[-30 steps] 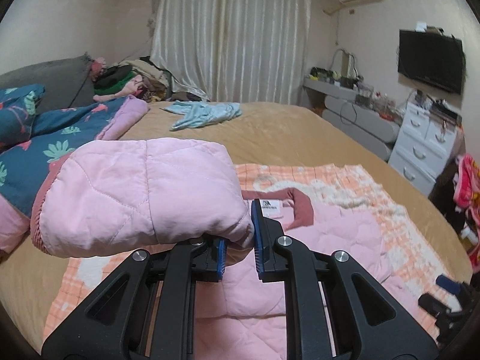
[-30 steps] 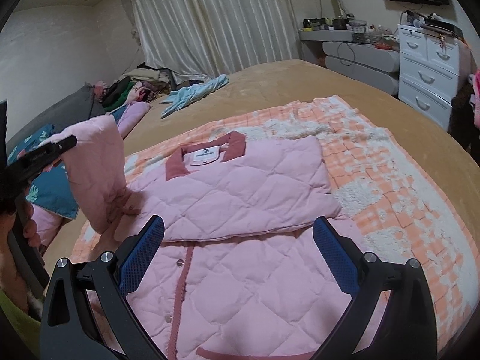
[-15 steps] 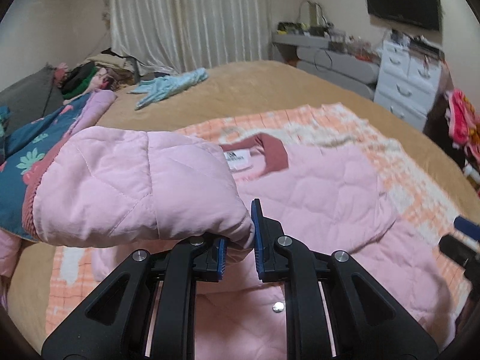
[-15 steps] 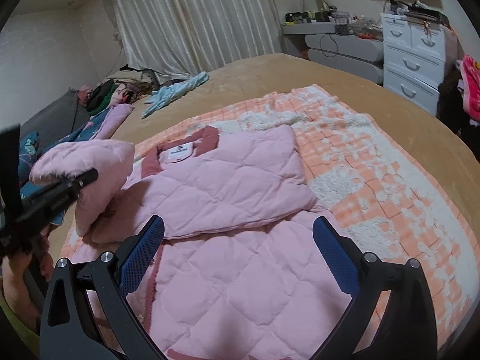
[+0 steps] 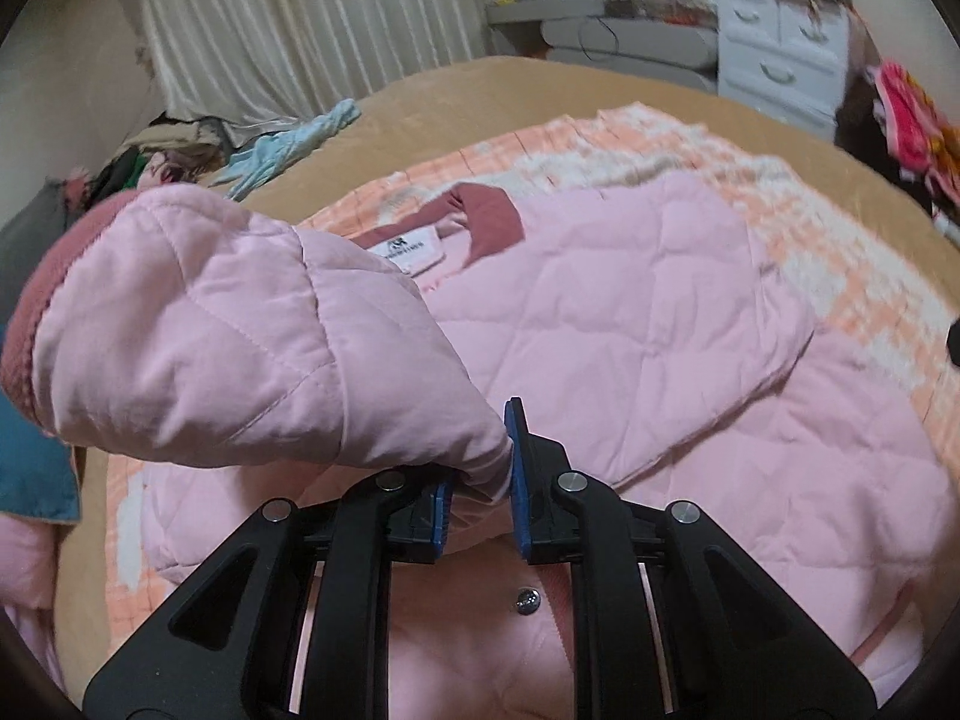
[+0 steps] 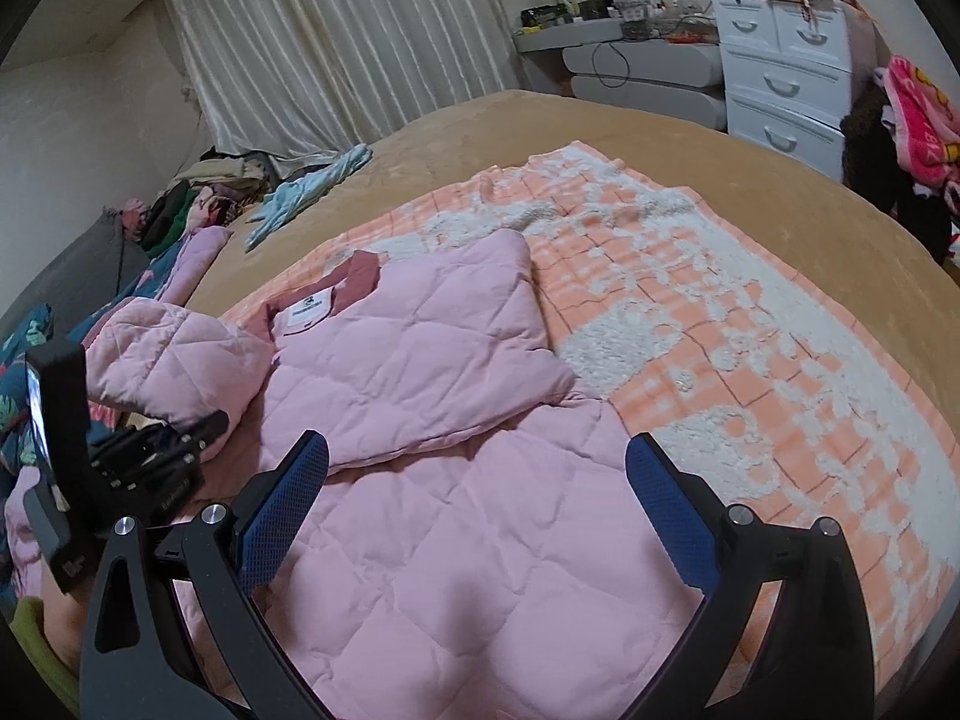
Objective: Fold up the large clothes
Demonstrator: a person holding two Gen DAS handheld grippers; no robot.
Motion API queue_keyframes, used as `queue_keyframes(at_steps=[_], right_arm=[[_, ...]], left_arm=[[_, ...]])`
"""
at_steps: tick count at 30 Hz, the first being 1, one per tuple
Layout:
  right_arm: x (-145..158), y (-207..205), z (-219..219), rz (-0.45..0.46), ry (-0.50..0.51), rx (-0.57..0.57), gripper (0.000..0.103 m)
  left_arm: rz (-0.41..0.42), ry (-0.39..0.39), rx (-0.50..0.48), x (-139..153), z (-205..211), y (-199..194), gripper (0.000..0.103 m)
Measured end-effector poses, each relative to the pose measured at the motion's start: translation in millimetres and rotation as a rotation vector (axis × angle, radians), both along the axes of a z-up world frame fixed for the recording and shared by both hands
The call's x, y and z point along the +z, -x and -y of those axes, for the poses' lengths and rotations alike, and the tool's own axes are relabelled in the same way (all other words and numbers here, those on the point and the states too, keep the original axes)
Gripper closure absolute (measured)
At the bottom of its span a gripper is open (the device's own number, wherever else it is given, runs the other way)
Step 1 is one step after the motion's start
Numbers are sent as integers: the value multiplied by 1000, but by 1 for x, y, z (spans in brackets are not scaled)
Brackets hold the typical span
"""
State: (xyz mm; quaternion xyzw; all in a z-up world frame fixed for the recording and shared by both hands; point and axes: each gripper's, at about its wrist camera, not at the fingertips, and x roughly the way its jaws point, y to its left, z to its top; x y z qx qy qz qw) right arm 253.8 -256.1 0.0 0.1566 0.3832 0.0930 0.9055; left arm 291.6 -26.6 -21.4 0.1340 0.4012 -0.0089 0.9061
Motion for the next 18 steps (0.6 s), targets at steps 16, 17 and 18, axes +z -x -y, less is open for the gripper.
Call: queue_keyframes(at_steps=[16, 17, 18], right_arm=[[-9, -7, 16, -23, -12, -47, 4], [-9, -7, 18, -24, -13, -52, 4], [-9, -8, 19, -25, -15, -54, 4]], left_arm=[[-52, -31, -99, -18, 25, 5, 79], [-56, -21, -111, -17, 27, 6, 74], [-66, -9, -123, -16, 29, 8, 71]])
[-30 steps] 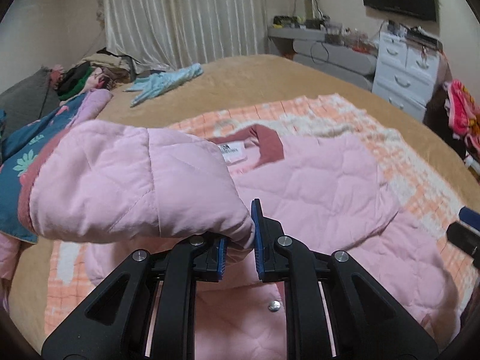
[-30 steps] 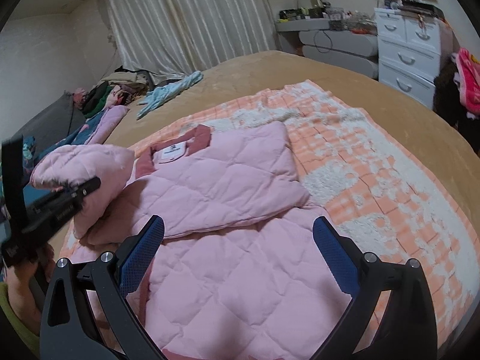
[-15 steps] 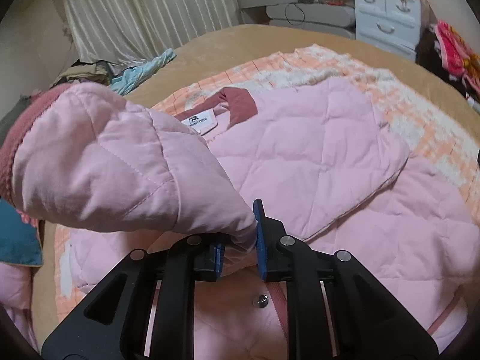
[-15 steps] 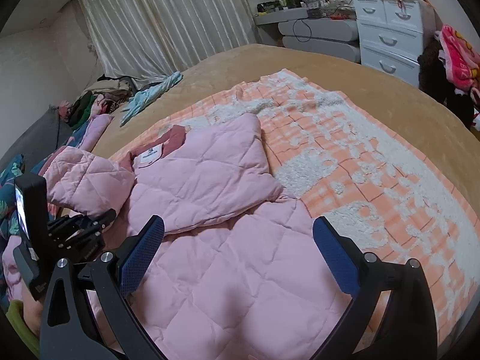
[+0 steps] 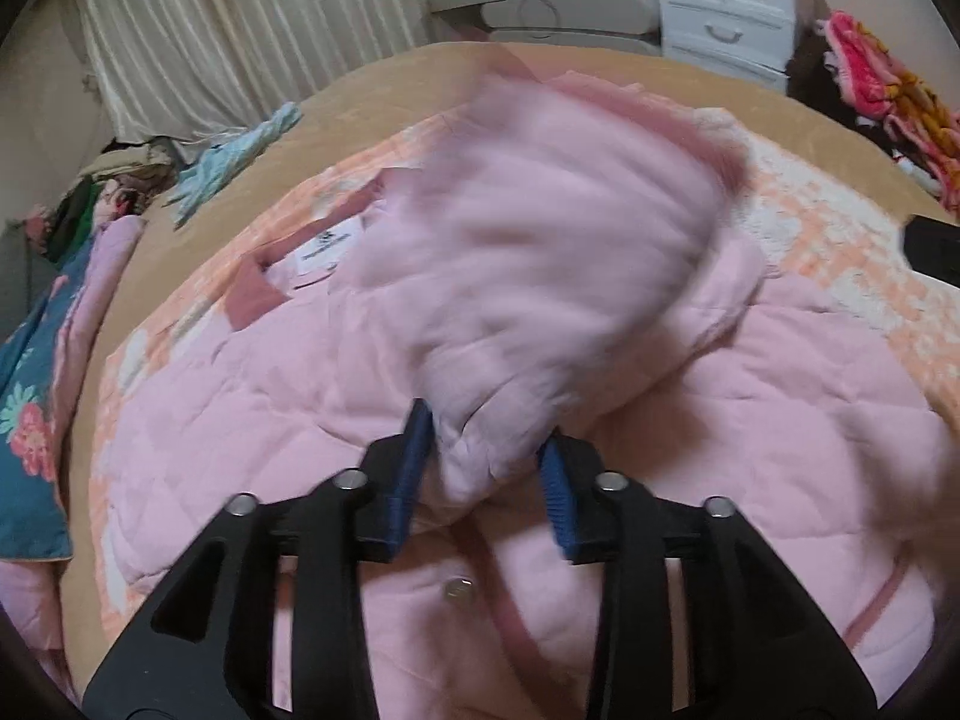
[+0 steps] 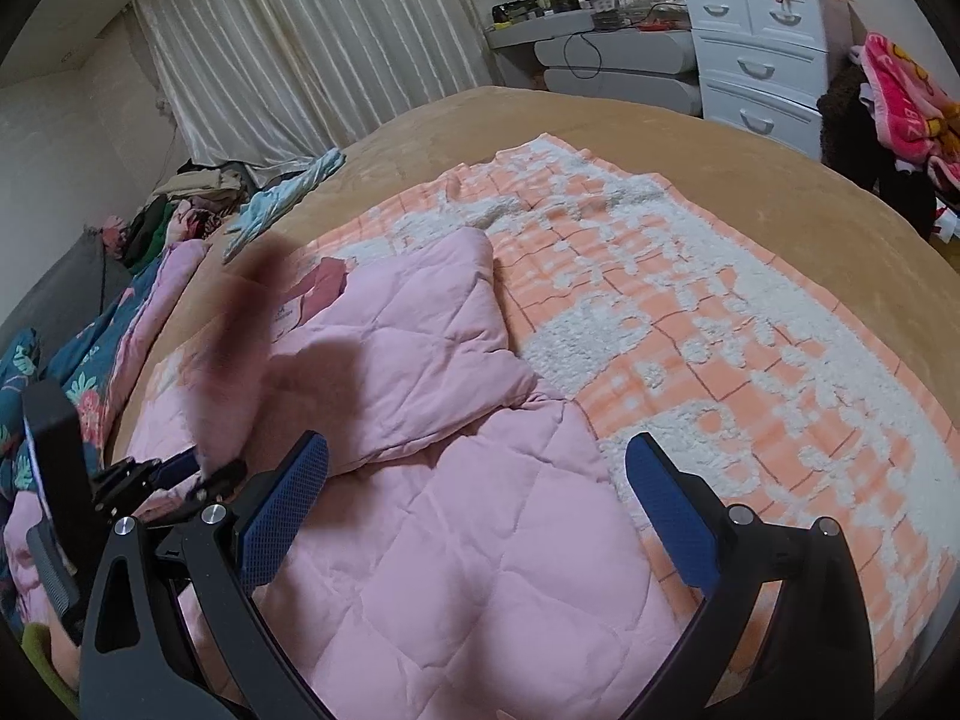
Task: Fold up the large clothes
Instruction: 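Lay the sleeve across the jacket front and open the left gripper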
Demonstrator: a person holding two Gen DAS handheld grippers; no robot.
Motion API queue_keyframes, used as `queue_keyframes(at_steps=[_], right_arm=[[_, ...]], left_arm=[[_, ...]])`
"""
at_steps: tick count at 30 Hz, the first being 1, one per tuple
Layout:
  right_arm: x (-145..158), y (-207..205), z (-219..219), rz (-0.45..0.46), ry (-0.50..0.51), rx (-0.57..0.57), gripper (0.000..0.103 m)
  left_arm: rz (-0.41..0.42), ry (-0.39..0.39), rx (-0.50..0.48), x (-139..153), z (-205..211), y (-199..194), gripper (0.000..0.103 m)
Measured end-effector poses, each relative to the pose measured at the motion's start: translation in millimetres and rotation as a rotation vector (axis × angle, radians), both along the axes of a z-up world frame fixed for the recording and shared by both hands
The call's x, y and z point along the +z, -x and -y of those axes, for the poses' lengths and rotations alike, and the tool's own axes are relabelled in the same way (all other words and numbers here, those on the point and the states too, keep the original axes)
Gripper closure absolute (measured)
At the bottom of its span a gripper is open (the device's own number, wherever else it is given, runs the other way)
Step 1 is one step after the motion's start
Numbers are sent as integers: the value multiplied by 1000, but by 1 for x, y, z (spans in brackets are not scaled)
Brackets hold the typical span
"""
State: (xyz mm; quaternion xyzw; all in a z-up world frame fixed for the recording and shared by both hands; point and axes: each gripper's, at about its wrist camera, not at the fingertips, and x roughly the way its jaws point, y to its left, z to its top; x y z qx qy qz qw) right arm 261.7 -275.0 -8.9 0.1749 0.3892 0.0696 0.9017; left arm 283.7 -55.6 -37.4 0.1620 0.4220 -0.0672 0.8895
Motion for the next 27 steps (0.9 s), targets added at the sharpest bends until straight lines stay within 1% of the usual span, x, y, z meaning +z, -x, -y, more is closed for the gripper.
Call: queue_keyframes(at_steps=[2, 3, 4, 5, 6, 8, 10, 11, 12, 14, 16, 17, 20, 23, 24, 27], right_arm=[[-1, -1, 2, -5, 0, -7, 4], [-1, -2, 3, -6, -3, -8, 4], [-1, -2, 3, -9, -7, -8, 4], [-2, -3, 4, -11, -10, -7, 4], [-2, -4, 3, -12, -14, -2, 4], [-2, -7, 0, -17, -18, 11, 4], [-3, -8, -5, -19, -24, 24, 4], [-2, -10, -10, -20, -21, 35, 4], [-2, -10, -14, -19, -19, 45, 4], [-3, -13, -25, -22, -19, 75, 4], [-6, -16, -37, -33, -37, 108, 4], [-7, -18, -41, -37, -42, 120, 4], [-11, -24, -59, -53, -43, 151, 4], [-16, -34, -78, -72, -39, 178, 4], [-18, -39, -84, -78, -47, 188, 4], [-26, -54, -96, -112, -82, 197, 4]], left_arm=[[-31, -1, -8, -2, 2, 2, 69], [-34, 7, -9, -1, 1, 3, 62], [-42, 37, -19, -1, 0, 5, 56], [-55, 82, -34, 1, -2, 6, 43], [-69, 132, -45, 5, -6, 10, 36], [-76, 163, -56, 9, -10, 18, 36], [-75, 173, -54, 13, -13, 23, 35], [-77, 184, -49, 14, -18, 25, 32], [-78, 198, -38, 17, -25, 28, 26], [-77, 219, -5, 22, -41, 29, 20], [-68, 243, 41, 27, -62, 29, 15], [-60, 251, 69, 29, -73, 30, 9], [-37, 262, 148, 33, -104, 29, 9], [-30, 278, 224, 33, -132, 25, 9], [-30, 289, 263, 31, -145, 24, 9], [-27, 327, 327, 30, -175, 22, 9]])
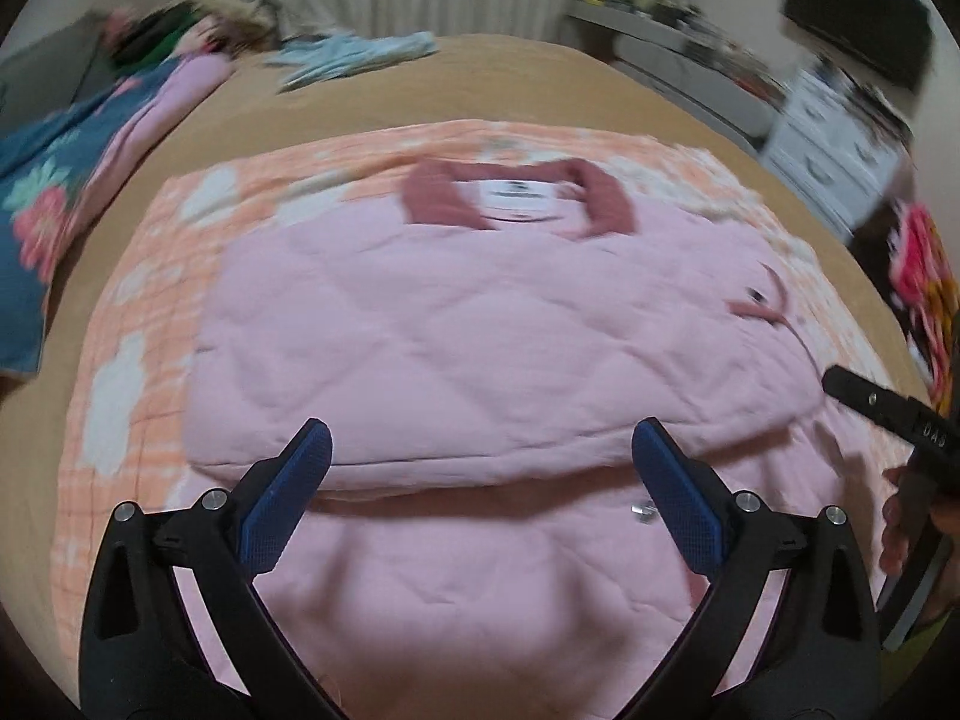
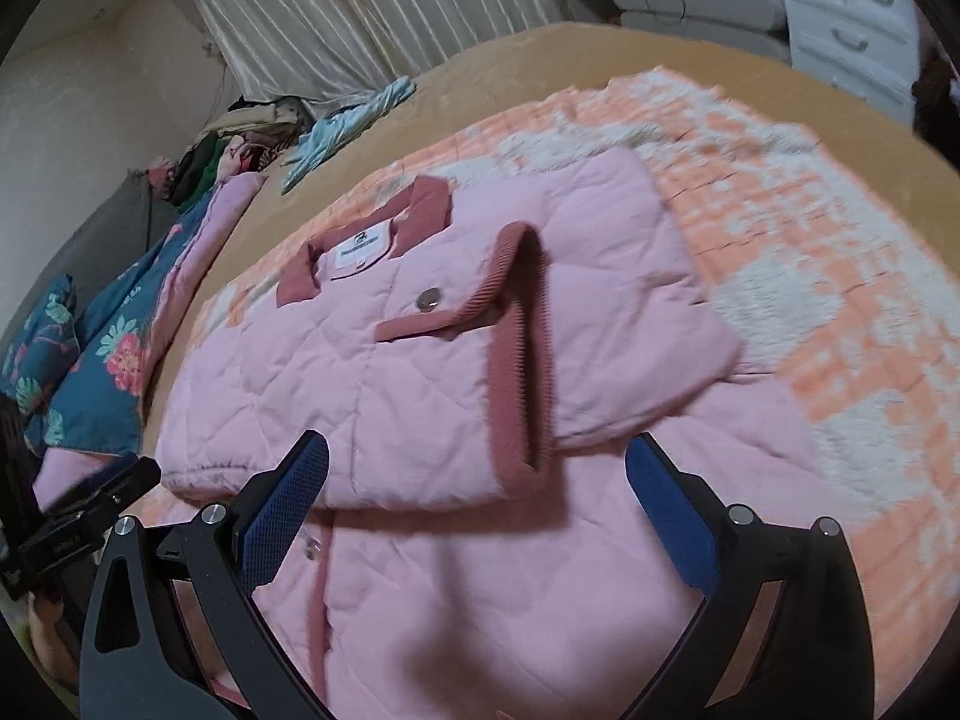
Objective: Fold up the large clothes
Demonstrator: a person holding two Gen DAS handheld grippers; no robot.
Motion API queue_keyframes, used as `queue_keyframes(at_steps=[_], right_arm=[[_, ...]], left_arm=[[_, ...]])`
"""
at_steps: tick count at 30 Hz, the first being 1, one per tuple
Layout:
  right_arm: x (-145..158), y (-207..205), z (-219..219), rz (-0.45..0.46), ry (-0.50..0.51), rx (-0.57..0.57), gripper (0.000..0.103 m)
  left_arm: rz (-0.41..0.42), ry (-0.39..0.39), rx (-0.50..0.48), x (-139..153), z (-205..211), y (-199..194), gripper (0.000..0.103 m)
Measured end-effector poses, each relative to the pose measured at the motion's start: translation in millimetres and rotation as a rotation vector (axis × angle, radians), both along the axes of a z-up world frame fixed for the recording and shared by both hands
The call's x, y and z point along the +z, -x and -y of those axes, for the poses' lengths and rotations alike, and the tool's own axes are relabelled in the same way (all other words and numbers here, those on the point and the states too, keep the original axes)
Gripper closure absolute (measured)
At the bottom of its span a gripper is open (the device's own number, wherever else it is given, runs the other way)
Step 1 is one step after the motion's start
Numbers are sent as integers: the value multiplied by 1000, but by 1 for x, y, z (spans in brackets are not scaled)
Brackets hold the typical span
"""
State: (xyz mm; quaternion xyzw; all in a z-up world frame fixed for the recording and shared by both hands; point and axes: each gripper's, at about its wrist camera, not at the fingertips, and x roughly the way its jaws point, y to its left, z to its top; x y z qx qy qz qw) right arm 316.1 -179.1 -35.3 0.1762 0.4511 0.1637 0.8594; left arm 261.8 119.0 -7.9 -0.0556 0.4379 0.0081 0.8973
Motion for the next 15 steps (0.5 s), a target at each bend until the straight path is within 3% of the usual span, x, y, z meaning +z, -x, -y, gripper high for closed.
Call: queue_keyframes(at_steps=[3, 6, 8, 10, 11, 12, 15], right_arm=[[-13, -12, -2, -49, -15, -35, 15], [-28, -18, -2, -101, -52, -31, 38], [-25, -13, -6, -57, -26, -1, 63], [-13, -6, -7, 7, 7, 7, 78], [-2, -3, -4, 39, -24, 5, 87], [10, -2, -3, 79, -49, 18, 87], [63, 3, -16, 290, 31, 73, 87]], left_arm=[[6, 6, 35, -3, -20, 0, 9], [20, 11, 55, -4, -35, 0, 9], [33, 26, 68, -6, -45, -1, 9], [39, 45, 80, -8, -51, -3, 9], [43, 52, 92, -8, -55, -4, 9], [46, 58, 114, -9, -60, -7, 9], [45, 91, 147, -6, -69, -19, 9]])
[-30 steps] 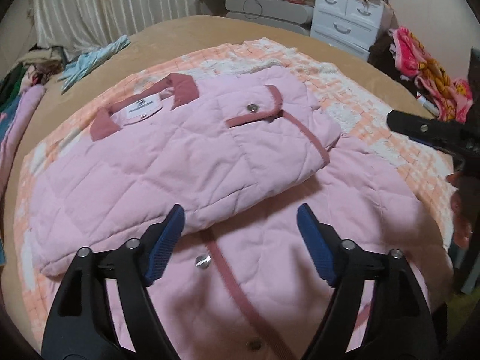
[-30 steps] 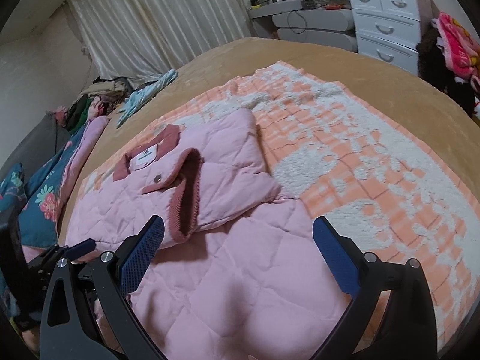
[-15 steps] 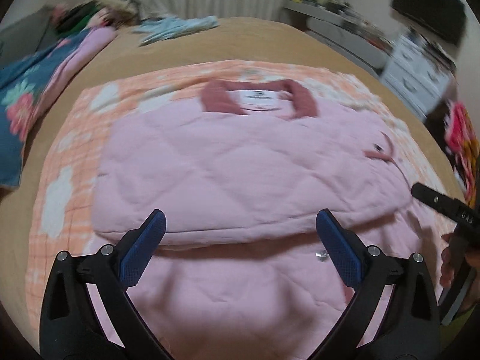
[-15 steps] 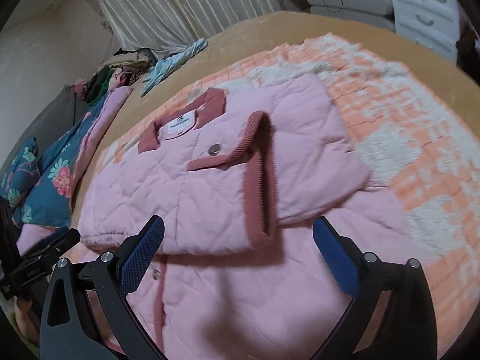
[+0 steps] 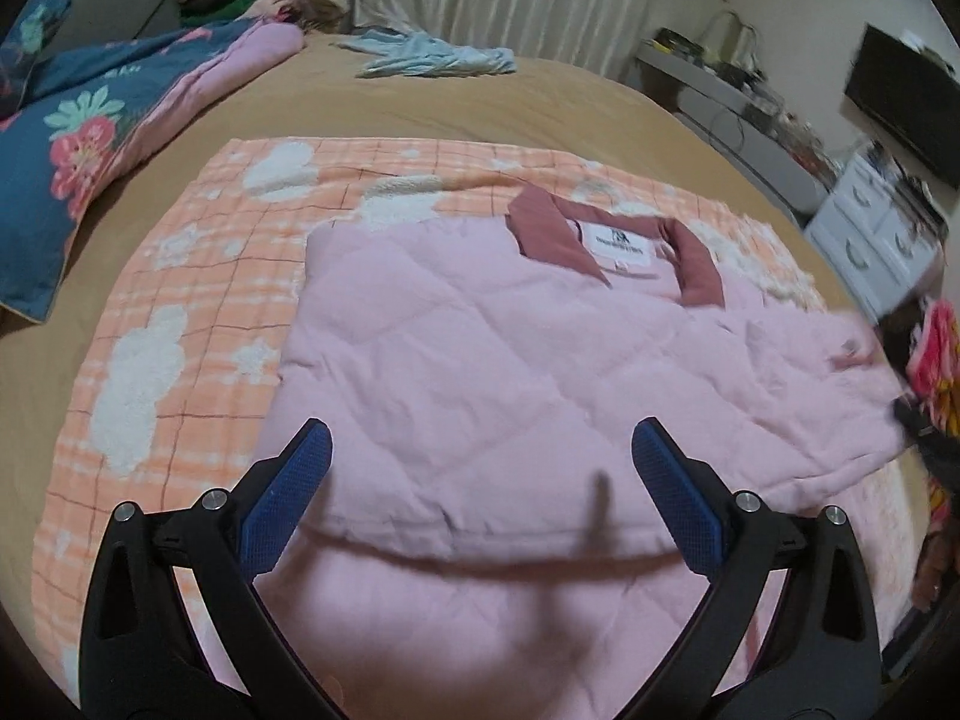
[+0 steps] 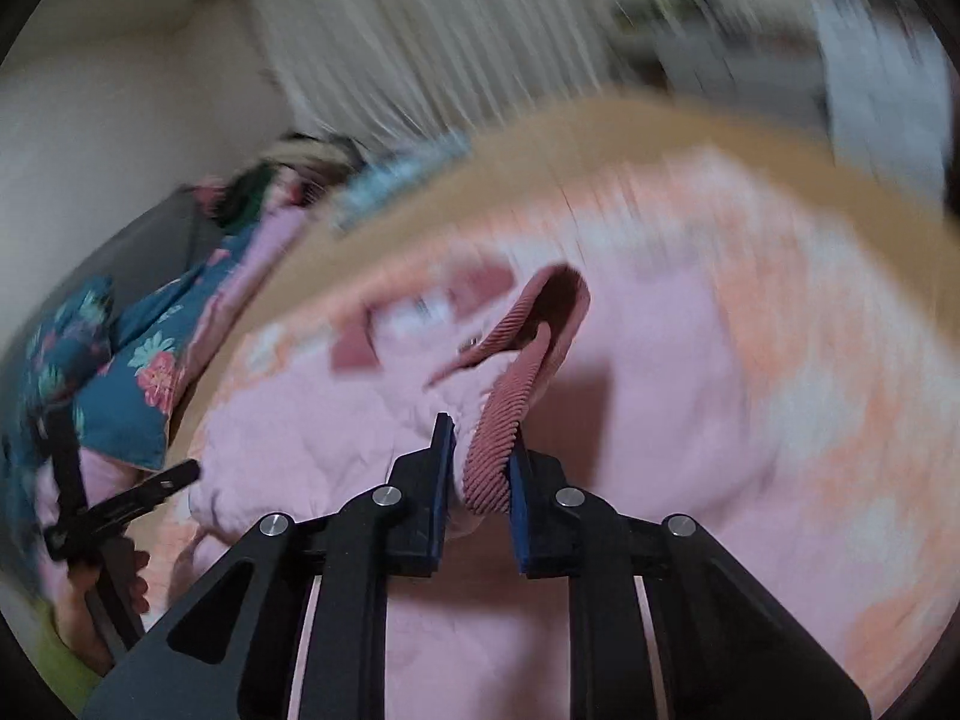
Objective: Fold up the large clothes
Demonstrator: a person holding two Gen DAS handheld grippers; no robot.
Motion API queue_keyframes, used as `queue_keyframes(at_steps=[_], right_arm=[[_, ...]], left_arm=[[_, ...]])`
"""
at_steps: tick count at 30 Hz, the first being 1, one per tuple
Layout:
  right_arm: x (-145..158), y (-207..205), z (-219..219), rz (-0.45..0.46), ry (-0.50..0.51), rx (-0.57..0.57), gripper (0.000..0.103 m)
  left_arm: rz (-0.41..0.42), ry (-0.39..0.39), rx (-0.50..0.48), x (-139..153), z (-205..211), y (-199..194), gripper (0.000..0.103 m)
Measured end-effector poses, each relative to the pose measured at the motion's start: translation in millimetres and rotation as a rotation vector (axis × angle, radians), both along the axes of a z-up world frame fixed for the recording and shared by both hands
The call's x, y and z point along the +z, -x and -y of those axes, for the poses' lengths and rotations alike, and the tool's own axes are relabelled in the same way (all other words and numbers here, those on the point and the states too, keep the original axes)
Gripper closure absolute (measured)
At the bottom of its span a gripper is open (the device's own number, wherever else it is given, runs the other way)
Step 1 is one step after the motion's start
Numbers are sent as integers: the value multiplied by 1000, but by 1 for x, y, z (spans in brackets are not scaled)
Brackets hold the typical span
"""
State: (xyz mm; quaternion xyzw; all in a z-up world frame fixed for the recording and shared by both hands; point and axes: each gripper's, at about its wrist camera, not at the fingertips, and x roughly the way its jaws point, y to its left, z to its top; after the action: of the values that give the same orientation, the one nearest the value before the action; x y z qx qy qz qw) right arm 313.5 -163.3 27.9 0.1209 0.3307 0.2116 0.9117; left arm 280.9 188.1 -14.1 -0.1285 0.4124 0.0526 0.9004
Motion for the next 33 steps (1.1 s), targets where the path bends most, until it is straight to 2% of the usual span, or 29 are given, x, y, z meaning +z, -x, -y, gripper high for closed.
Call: queue_keyframes(at_steps=[2, 4, 6, 8, 12, 15, 17, 19, 22, 24, 30, 33], right_arm=[[24, -2, -13, 108, 71, 38, 87], [28, -15, -20, 129, 124, 46, 87], [16, -26, -21, 92, 157, 34, 87], [-8, -39, -19, 13, 199, 11, 87], [-42, -36, -1, -74, 179, -9, 84], [-57, -32, 4, -140, 184, -29, 67], [-52, -25, 5, -100, 209, -55, 47], [-39, -17, 1, -47, 232, -75, 37], [-19, -13, -19, 1, 280, -21, 31], [-14, -17, -34, -1, 296, 31, 24], [-28, -39, -82, -83, 378, 108, 23], [-50, -51, -89, -186, 372, 96, 23]], left_arm=[[3, 3, 13, 4, 0, -8, 9], [7, -5, 5, 7, 5, -18, 9], [-21, -11, 3, 1, 9, -30, 9], [-37, -7, 5, -5, 13, -36, 9], [-76, -28, -6, -20, 21, -44, 9], [-100, -47, -14, -29, 26, -46, 9], [-109, -52, -19, -33, 26, -46, 9], [-121, -47, -24, -39, 25, -47, 9], [-151, -30, -31, -52, 23, -51, 9], [-160, -3, -30, -60, 20, -53, 8], [-171, -2, -41, -69, 17, -54, 8], [-168, 5, -39, -70, 16, -54, 8]])
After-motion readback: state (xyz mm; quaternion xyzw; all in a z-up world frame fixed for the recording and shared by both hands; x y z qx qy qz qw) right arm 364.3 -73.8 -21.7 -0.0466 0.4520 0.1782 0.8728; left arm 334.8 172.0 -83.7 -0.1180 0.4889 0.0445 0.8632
